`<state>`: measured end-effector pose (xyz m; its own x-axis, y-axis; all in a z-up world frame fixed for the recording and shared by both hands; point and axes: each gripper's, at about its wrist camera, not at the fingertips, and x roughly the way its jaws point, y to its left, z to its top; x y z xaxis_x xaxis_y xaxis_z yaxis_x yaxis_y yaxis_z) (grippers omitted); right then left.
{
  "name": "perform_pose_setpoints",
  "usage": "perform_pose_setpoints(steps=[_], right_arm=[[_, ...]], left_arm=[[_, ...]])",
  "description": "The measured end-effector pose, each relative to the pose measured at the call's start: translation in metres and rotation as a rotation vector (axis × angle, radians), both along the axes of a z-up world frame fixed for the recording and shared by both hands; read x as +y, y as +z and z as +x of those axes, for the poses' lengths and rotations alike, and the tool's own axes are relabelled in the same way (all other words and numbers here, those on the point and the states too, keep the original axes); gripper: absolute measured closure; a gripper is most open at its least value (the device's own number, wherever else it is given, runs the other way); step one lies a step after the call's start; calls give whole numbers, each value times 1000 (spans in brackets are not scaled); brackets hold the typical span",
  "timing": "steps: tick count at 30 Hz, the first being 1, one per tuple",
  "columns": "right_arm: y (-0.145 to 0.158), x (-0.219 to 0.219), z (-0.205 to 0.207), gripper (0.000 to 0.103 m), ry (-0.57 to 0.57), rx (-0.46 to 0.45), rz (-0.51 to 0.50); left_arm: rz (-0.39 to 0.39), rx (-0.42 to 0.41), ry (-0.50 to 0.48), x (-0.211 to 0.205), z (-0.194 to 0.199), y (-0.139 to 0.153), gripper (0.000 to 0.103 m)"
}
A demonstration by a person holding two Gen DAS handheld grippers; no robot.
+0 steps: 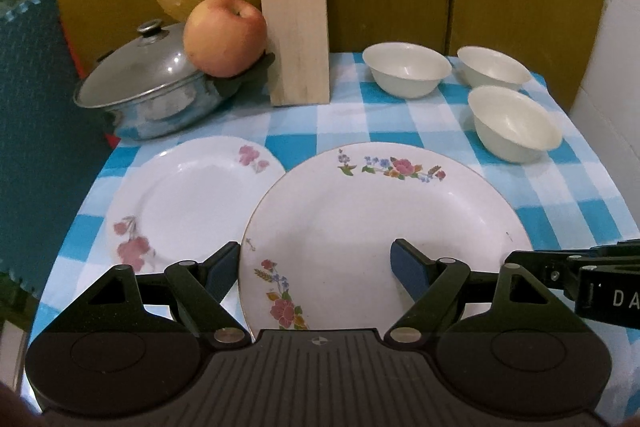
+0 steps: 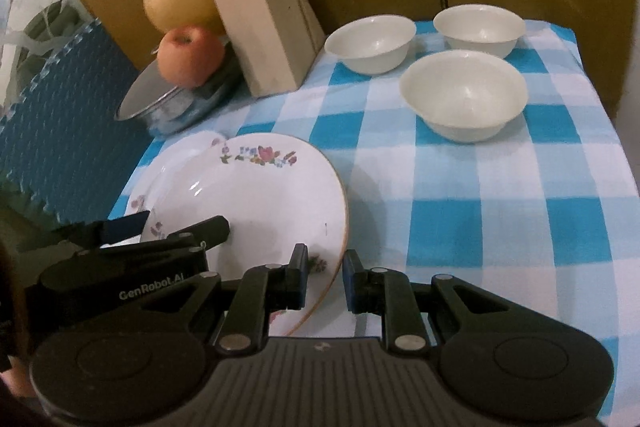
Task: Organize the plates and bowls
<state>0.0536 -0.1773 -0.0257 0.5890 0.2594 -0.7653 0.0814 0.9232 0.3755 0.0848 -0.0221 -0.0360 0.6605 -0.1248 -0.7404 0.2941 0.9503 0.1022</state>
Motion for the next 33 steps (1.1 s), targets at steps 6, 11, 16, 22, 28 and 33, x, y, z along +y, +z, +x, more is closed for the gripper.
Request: perform_pose_setpoints(steps=[6, 11, 16, 22, 28, 33], right_arm=[[-2, 4, -20, 88, 10, 23, -3], [-3, 10, -30, 88, 27, 26, -19], [-5, 15, -35, 88, 51, 34, -32], [-8, 17, -38, 88, 65, 34, -67], [16, 22, -42, 92, 86, -103, -88], [9, 15, -34, 92, 63, -56, -65]], left_arm=[[-13, 60, -4, 7, -14, -9, 18], [-3, 58, -2, 10, -25, -10, 18], [6, 72, 3, 13, -31, -13, 18], [19, 97, -2, 12, -30, -19, 20], [24, 78, -11, 12, -32, -16, 23], [9, 68, 9, 13, -30, -11, 20]])
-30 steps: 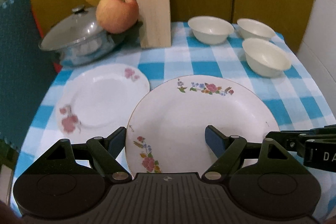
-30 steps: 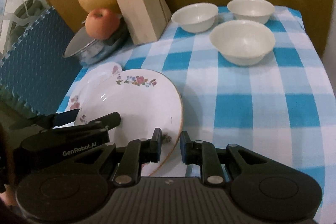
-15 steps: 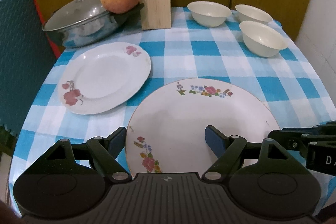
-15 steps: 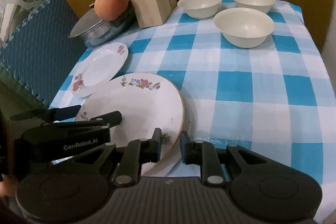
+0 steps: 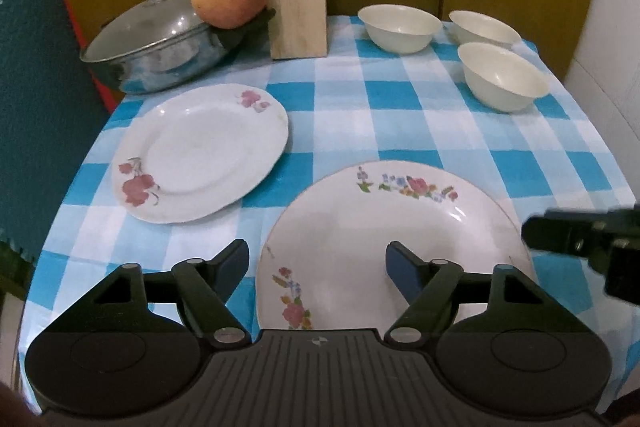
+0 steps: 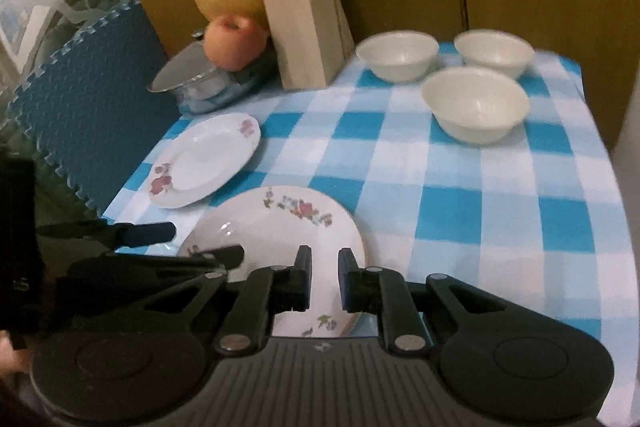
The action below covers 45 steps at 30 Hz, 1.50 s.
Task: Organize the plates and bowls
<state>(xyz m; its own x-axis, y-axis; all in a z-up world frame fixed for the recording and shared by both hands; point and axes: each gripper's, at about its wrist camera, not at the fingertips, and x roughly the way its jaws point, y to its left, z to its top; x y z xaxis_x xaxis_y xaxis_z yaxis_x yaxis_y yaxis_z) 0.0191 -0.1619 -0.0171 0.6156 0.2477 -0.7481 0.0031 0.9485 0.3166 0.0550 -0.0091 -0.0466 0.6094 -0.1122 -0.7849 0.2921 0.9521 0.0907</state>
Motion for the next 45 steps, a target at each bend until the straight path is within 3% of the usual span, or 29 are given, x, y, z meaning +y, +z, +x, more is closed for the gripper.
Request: perform_pose_setpoints(steps=[15, 25, 45], right_arm=[[1, 11, 23, 92, -10, -5, -15], [3, 35, 54, 90, 28, -20, -18], [-3, 66, 117, 89, 82, -30, -23]], left_arm=[[8, -46, 41, 8, 10, 11, 11], [54, -90, 76, 21, 24, 14, 7], [93, -119, 169, 45, 64, 11, 6]])
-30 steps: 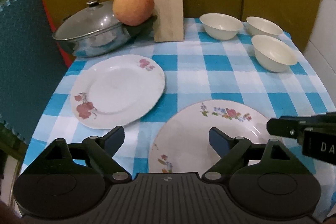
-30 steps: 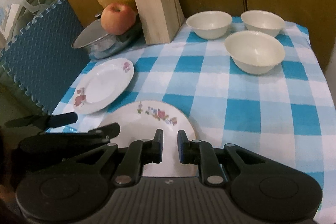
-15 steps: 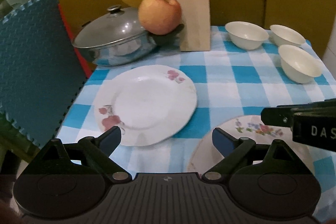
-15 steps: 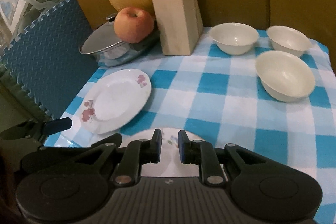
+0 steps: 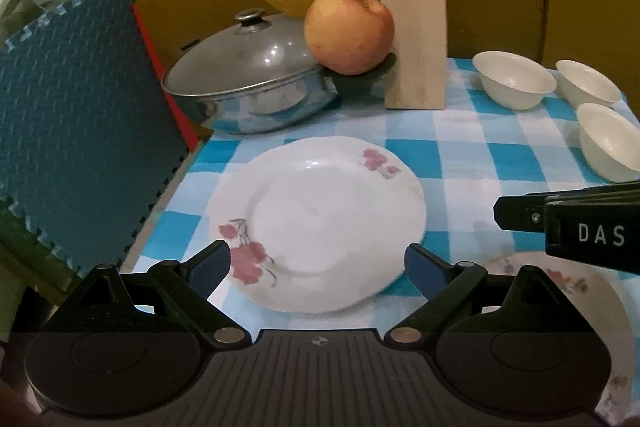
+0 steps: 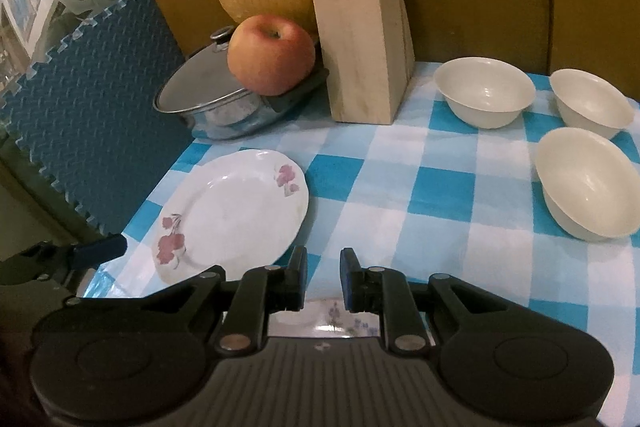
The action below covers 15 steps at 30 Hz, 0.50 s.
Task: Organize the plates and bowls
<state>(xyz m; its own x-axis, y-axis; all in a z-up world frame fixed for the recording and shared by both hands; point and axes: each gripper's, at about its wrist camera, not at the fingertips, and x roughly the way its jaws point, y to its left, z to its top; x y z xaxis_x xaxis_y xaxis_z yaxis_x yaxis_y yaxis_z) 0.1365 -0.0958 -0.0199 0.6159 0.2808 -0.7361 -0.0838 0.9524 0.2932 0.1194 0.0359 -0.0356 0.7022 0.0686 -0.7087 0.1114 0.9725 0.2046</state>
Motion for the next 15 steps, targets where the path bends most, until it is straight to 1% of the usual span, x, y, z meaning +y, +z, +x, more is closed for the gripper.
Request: perform_pose_setpoints(steps=[3, 5, 7, 15], right_arm=[[-4, 4, 10, 85, 7, 7, 1], [-6, 7, 17, 85, 10, 10, -2], [-8, 9, 22, 85, 14, 12, -2], [-15, 16, 38, 84, 28, 26, 8]], left_arm=[[19, 1, 21, 4, 11, -4, 6], [28, 11, 46, 9, 19, -9, 6], [16, 27, 62, 14, 24, -11, 6], [23, 36, 88, 22, 37, -16, 5]])
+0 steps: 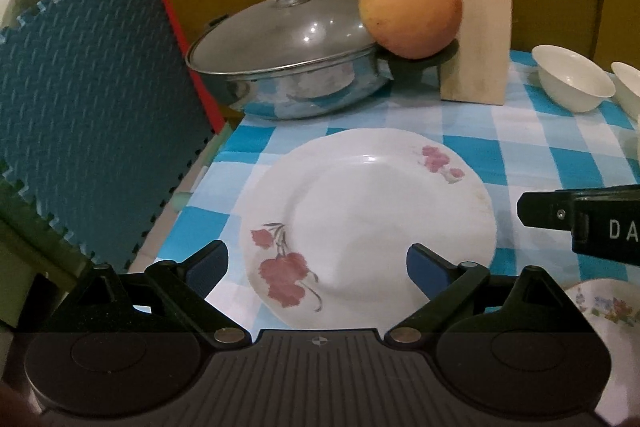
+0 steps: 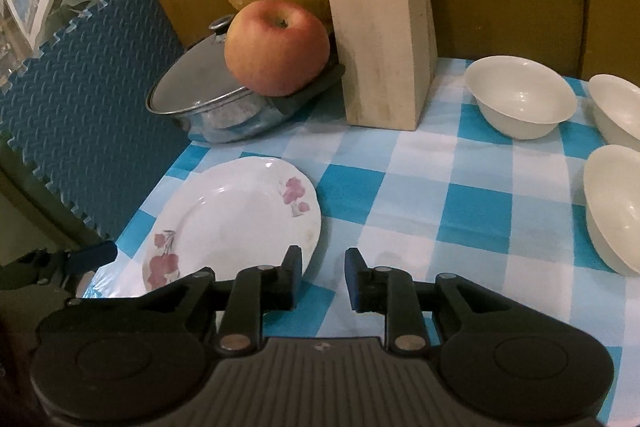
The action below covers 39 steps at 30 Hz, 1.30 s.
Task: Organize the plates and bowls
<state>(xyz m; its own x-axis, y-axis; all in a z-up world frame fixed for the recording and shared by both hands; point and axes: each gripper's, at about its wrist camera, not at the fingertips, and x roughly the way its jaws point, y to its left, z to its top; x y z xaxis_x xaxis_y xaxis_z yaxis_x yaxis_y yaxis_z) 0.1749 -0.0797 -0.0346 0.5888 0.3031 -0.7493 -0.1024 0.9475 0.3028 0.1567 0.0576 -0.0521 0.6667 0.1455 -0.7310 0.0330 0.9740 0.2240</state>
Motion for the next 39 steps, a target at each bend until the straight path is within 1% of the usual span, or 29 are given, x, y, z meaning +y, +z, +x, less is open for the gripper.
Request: perform_pose_setpoints(steps=[5, 10, 20, 27, 39], right_arm=[[-4, 5, 6, 83, 8, 11, 5], [-7, 10, 7, 79, 17, 15, 3], [-10, 13, 8, 78, 26, 27, 15], [-15, 16, 10, 78, 30, 39, 24], [-23, 19, 15, 78, 25, 62, 34]], left_arm=[[-7, 9, 19, 6, 6, -2, 4], [-8, 12, 30, 10, 8, -3, 3], [-7, 27, 44, 15, 11, -7, 2], [-29, 51, 70, 23, 15, -10, 2], [-40, 58, 82, 28, 16, -11, 1]])
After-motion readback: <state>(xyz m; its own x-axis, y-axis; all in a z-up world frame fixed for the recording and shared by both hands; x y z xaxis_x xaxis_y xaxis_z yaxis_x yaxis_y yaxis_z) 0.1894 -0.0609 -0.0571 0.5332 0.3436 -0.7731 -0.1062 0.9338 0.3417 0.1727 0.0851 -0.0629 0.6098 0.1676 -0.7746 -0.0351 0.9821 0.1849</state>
